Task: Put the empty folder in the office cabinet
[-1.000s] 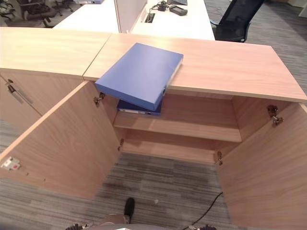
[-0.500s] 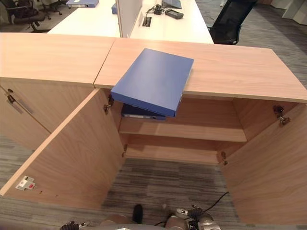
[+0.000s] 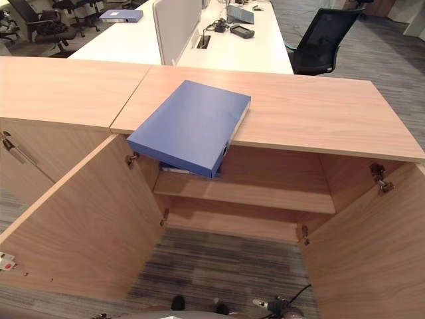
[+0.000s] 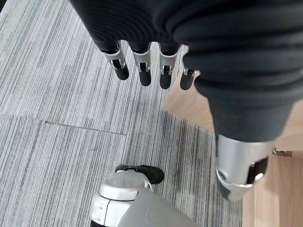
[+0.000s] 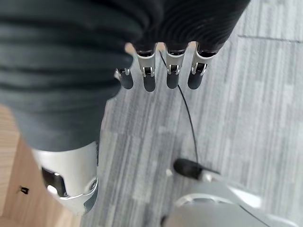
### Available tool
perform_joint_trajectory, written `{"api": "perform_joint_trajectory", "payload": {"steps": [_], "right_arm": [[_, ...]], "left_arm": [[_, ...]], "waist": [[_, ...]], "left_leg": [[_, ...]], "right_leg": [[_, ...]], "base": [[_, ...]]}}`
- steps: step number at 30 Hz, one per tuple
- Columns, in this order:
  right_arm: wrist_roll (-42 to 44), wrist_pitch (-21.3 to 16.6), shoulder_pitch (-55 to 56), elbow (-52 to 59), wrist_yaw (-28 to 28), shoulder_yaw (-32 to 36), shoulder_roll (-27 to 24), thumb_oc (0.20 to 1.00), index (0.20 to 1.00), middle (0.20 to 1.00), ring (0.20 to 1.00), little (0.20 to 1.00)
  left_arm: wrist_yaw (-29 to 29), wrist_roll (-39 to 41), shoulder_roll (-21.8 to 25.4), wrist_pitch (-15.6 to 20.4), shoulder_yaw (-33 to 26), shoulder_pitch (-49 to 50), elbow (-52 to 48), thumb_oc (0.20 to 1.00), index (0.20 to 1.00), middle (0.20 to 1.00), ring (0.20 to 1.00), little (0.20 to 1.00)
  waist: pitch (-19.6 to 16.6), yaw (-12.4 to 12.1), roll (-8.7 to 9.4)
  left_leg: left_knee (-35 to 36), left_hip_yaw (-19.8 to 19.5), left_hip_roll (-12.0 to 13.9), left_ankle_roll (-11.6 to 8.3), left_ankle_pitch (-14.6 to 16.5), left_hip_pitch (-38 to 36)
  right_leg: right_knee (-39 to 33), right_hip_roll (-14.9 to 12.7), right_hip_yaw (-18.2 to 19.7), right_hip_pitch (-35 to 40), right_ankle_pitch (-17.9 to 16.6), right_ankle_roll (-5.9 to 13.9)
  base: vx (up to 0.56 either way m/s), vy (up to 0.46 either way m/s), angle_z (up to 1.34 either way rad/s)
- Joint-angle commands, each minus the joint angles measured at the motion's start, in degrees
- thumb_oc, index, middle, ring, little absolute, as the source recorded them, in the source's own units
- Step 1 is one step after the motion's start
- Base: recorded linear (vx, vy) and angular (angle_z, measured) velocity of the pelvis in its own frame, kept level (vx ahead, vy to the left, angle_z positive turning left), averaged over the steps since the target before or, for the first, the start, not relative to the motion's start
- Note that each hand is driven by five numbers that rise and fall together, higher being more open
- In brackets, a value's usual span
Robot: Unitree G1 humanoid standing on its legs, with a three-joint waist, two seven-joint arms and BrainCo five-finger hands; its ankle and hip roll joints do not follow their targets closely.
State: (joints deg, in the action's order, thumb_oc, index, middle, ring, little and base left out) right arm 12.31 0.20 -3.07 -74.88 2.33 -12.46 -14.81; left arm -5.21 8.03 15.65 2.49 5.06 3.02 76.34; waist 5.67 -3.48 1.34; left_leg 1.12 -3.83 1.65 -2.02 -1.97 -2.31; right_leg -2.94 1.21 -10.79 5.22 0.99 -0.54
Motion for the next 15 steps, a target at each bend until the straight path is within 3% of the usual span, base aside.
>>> {"api": "perform_joint_trajectory", "payload": {"steps": [1,4,6,11,12,15], "right_arm": [[-1.22,-0.95,-1.60,-0.66,-0.19,-1.48,-1.89,1.000,1.000,1.000,1.000,1.000],[-1.49,-0.77,-2.42,-1.04,0.18,-1.27,-2.79,1.000,1.000,1.000,1.000,1.000],[-1.64,-0.55,-3.26,-1.77,0.57,-1.05,-3.77,1.000,1.000,1.000,1.000,1.000],[-2.22,-0.31,-3.21,-2.01,0.19,-1.11,-4.08,1.000,1.000,1.000,1.000,1.000],[-2.56,-0.16,-3.17,-1.89,-0.05,-1.31,-4.21,1.000,1.000,1.000,1.000,1.000],[-4.20,0.15,-3.20,-1.83,-0.38,-1.75,-3.82,1.000,1.000,1.000,1.000,1.000]], "left_arm": [[1.48,-5.82,-0.09,0.56,4.44,-2.81,0.39,1.000,1.000,1.000,1.000,1.000],[1.84,-6.69,0.08,0.76,6.50,-4.15,-1.18,1.000,1.000,1.000,1.000,1.000],[2.26,-5.63,0.05,1.47,8.27,-5.80,-4.31,1.000,1.000,1.000,1.000,1.000],[4.63,-7.02,0.45,2.30,12.40,-6.63,-10.67,1.000,1.000,1.000,1.000,1.000],[5.67,-7.90,0.65,2.49,14.37,-6.67,-13.09,1.000,1.000,1.000,1.000,1.000],[6.82,-7.55,0.91,2.62,15.99,-5.78,-17.51,1.000,1.000,1.000,1.000,1.000]], "waist": [[1.77,1.15,1.16],[3.48,1.54,1.36],[4.25,1.69,1.06],[2.83,1.89,-0.41],[2.59,1.90,-1.53],[2.06,1.87,-3.60]], "left_leg": [[-7.99,0.16,0.70,-0.65,5.59,1.98],[-15.96,1.61,0.55,-0.98,5.36,6.45],[-19.97,2.63,-1.09,0.09,5.11,10.94],[-12.84,3.00,-4.85,1.18,4.47,11.11],[-10.14,4.39,-5.78,1.59,3.20,10.84],[-6.93,4.14,-6.18,2.76,3.54,7.66]], "right_leg": [[2.94,-3.57,1.33,-2.85,1.35,3.44],[3.36,-4.06,0.82,-2.75,1.69,2.72],[3.04,-4.54,-0.38,-2.28,1.75,2.50],[1.83,-4.31,-0.44,-1.75,1.44,3.43],[1.83,-3.85,0.04,-1.51,1.72,3.52],[5.09,-3.76,0.49,-1.98,3.38,3.77]], "base": [[0.05,-0.275,0.08],[-0.03,-0.089,0.03],[0.02,-0.073,0.05],[0.09,0.052,0.14],[0.11,0.163,-0.04],[0.10,0.190,-0.12]]}}
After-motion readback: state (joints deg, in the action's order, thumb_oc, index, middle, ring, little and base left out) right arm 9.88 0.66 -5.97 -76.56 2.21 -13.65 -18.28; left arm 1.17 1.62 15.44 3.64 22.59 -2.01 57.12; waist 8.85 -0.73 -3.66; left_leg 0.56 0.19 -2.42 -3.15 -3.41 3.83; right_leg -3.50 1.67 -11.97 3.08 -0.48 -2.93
